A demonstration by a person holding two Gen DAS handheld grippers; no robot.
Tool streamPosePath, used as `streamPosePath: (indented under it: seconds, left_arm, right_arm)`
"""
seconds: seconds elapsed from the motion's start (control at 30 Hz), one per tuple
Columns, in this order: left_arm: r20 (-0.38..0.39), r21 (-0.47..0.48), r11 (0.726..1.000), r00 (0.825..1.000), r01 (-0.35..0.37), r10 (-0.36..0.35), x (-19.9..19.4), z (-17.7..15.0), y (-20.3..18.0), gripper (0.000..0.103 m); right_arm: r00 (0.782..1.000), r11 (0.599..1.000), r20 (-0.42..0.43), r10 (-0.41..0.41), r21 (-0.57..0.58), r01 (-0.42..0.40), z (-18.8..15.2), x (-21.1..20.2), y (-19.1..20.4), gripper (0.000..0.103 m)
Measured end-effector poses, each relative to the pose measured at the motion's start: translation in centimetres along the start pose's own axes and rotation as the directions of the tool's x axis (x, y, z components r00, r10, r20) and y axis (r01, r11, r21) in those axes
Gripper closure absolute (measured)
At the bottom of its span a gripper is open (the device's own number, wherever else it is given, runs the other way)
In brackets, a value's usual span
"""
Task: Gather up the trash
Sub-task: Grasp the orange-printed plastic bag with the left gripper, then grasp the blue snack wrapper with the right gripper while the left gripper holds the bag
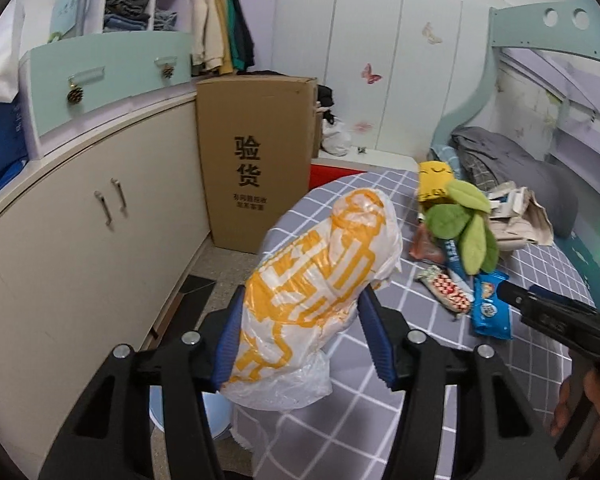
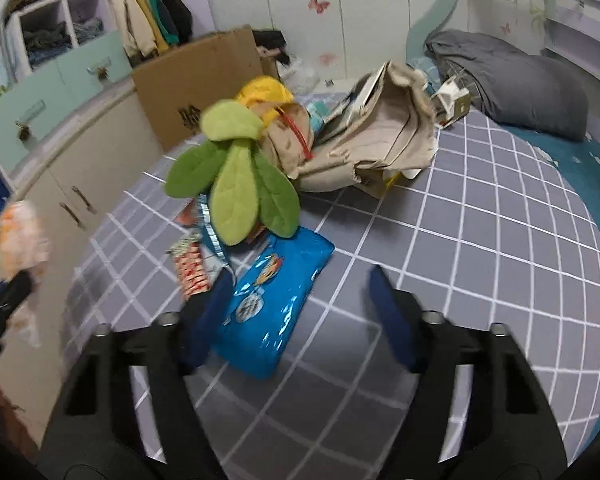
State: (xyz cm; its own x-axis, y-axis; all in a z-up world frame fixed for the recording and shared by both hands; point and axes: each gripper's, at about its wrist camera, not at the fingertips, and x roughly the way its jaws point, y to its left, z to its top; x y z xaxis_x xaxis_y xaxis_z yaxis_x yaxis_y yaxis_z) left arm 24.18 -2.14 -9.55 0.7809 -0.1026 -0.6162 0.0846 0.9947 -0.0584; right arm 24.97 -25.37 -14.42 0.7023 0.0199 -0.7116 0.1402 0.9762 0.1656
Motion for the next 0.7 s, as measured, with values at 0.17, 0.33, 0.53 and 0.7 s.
streamPosePath:
  seconds: [0.17,0.33,0.53,0.7]
  left_arm:
    - [-0.001,-0.035,0.999,1.000,-0.011,0.011,-0.3,-0.8,2.0,0.049]
    - [-0.012,-0.036,0.999,1.000,0.012,-0.012,0.0,-1.2,1.9,0.049]
    - [-0.025,-0.030,0.998,0.998,0.059,-0.060,0.0,-1.7,0.6,0.049]
    - [-0.027,-0.028,0.995,0.995,0.100,-0.101,-0.9,-2.0,-0.6,0.049]
  right_arm:
    - [0.998,1.000,-0.060,0.005,-0.016,-0.006,0.3,1.6,0.5,0.075]
    - [0.999,0.999,-0.035,-0.007,-0.037,0.006,-0.2,0.3,0.2,0.096]
    - [1.000,0.999,0.004,0.031,0.022,-0.031,-1.7,-2.4,-1.6,0.098]
    - [0.994,0.992,0.052,0.095,0.082,-0.099,-3.1,-4.9,-3.1,0.099]
